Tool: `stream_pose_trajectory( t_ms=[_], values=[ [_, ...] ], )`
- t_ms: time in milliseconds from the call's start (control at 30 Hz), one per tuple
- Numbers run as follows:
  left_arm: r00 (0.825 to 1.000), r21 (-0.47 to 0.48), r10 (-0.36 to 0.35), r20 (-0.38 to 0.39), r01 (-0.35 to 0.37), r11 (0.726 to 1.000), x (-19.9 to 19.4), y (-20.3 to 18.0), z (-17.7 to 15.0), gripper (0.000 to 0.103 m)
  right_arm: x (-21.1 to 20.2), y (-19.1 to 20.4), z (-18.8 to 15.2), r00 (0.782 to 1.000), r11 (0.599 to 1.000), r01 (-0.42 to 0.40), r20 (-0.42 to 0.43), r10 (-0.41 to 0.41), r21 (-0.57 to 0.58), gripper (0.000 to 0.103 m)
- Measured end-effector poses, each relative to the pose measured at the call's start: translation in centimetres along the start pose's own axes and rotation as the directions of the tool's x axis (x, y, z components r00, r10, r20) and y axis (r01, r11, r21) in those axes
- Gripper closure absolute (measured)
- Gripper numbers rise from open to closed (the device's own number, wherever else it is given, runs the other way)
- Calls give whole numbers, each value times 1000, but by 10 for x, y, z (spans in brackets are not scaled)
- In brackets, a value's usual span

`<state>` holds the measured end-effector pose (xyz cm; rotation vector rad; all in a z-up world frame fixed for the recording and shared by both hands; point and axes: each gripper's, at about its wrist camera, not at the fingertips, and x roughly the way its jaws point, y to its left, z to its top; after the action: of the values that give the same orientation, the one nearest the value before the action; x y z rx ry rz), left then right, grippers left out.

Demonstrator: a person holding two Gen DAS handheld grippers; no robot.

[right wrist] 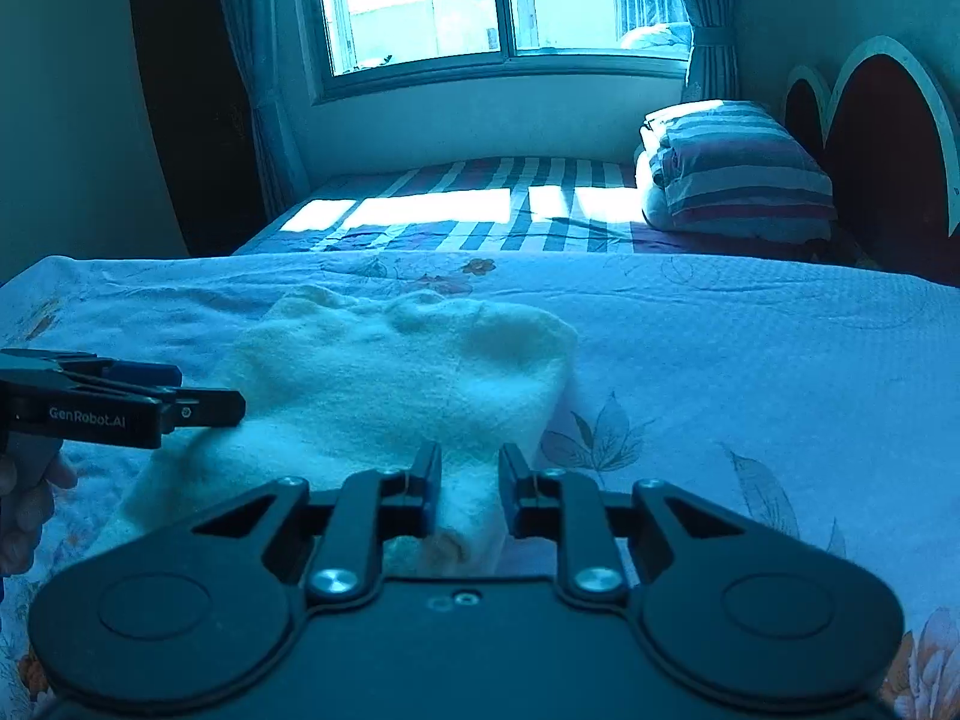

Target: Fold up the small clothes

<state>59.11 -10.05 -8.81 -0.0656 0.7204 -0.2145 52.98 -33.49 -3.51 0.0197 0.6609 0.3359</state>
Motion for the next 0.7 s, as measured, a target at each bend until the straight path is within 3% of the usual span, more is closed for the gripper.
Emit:
stream_pose_trajectory(
  t_ms=[67,133,200,333,433,533,633,700],
  values=[
    [1000,15,14,-13,-14,1000,5,2,-8,14,-1,3,-6,1000,1000,-12,-16,12,-3,76],
    [1000,-32,7,-22,-8,999,3,6,-8,15,11,6,-14,998,999,23,-54,-25,-31,72],
    [1000,-20,13,-5,-13,1000,-10,4,-6,15,10,1,-13,998,1000,12,-64,-10,27,72],
    [999,-22,-45,7,45,999,-31,0,-12,15,-23,-3,-11,1000,998,-20,-6,20,66,75],
    [999,46,-4,-38,6,999,-26,-9,-30,15,-29,-2,-24,997,993,-50,-56,56,103,75],
    [998,5,-16,-66,16,1000,-26,-3,-40,15,-14,4,-47,987,997,-14,-162,26,77,73],
    [997,-57,-71,-25,69,996,-37,12,-37,15,-30,-7,-47,994,984,-45,-94,62,173,73],
    [988,-141,-154,-15,150,978,-33,28,-33,15,-43,-21,-42,995,966,-91,-5,95,242,64]
  ],
)
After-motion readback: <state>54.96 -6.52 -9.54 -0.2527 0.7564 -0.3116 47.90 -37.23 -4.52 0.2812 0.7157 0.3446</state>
